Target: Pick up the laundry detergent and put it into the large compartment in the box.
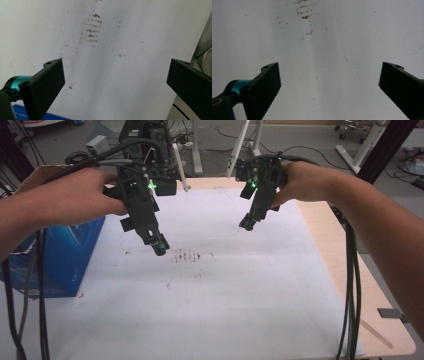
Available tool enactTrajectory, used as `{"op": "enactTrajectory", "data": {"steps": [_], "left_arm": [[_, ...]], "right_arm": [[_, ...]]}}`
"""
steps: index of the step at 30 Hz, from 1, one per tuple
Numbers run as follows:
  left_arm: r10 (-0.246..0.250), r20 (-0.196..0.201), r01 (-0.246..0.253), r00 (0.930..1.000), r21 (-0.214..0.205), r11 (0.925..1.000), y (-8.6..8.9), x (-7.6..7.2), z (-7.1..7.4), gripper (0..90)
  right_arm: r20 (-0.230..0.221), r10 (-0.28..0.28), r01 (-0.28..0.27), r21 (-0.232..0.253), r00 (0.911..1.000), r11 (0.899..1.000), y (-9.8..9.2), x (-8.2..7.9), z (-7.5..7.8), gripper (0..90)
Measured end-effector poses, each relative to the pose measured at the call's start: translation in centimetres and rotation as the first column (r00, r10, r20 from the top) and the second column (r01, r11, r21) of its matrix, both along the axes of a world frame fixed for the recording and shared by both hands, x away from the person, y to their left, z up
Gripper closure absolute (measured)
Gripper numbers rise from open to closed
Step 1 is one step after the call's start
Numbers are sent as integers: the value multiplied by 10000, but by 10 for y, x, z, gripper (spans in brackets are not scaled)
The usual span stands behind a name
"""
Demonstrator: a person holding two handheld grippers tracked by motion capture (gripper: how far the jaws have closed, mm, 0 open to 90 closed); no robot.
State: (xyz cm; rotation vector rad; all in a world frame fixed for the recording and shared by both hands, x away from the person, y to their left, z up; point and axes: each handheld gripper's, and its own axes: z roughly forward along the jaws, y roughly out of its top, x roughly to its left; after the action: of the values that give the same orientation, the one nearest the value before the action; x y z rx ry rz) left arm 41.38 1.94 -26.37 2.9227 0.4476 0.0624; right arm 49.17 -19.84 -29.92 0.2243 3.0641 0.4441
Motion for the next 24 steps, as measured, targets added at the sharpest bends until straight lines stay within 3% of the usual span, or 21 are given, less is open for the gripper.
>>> {"op": "enactTrajectory", "data": {"steps": [6,10,24], "left_arm": [[128,22,-128,9999,-49,9999,2,5,-1,17],[119,6,-119,9999,-311,9994,4,6,-2,16],[-8,-130,4,9999,-322,9995,8,3,-2,16]], "right_arm": [[-60,-117,116,-47,9999,9999,-5,2,-2,31],[-80,-110,109,-114,9999,9999,-5,2,-2,31],[-12,-124,124,-95,9999,9999,-4,0,0,31]]}}
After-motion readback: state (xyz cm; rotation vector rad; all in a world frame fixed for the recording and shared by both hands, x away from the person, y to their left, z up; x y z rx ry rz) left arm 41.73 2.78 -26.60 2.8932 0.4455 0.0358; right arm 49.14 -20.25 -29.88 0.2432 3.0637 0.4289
